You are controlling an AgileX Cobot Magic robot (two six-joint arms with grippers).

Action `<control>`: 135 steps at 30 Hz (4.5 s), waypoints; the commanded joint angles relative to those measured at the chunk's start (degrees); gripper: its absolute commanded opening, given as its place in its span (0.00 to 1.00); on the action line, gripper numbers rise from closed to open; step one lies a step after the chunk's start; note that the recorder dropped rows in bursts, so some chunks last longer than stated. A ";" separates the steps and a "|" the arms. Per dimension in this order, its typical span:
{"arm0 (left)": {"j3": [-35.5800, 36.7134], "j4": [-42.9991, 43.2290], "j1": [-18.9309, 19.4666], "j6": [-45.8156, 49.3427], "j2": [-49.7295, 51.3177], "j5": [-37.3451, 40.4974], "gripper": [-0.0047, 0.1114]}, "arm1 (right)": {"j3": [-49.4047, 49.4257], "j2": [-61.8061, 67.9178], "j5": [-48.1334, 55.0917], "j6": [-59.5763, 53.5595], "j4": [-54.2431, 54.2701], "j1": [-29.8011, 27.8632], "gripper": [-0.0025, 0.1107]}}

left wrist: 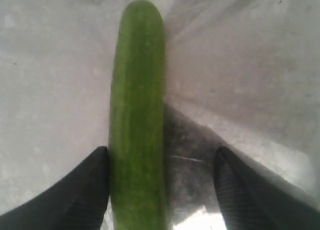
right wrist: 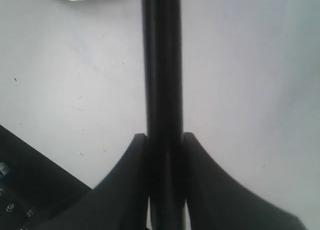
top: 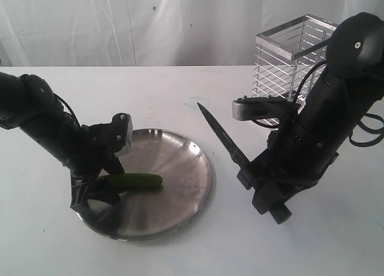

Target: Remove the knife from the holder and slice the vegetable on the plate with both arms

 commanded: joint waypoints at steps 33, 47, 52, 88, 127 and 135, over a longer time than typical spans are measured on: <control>-3.79 3.93 -0.30 -45.16 -1.58 3.36 0.46 | -13.79 10.96 5.98 10.68 -8.64 10.82 0.02; -7.95 7.28 2.23 -52.64 -9.01 7.25 0.04 | -20.23 18.24 5.98 12.28 -7.42 16.54 0.02; -7.95 -5.58 6.78 -56.82 -8.80 6.53 0.04 | -21.53 20.33 5.98 15.31 -8.40 18.23 0.02; -7.95 -53.11 10.05 -27.43 6.24 24.40 0.04 | -24.87 26.55 2.05 24.21 -11.69 19.91 0.02; -7.85 -39.68 10.05 -31.43 10.99 14.98 0.04 | -24.87 26.55 -4.37 26.31 -11.95 19.91 0.02; -8.15 -49.57 10.05 -29.42 9.37 18.32 0.04 | -24.87 26.55 0.92 25.64 -11.61 19.91 0.02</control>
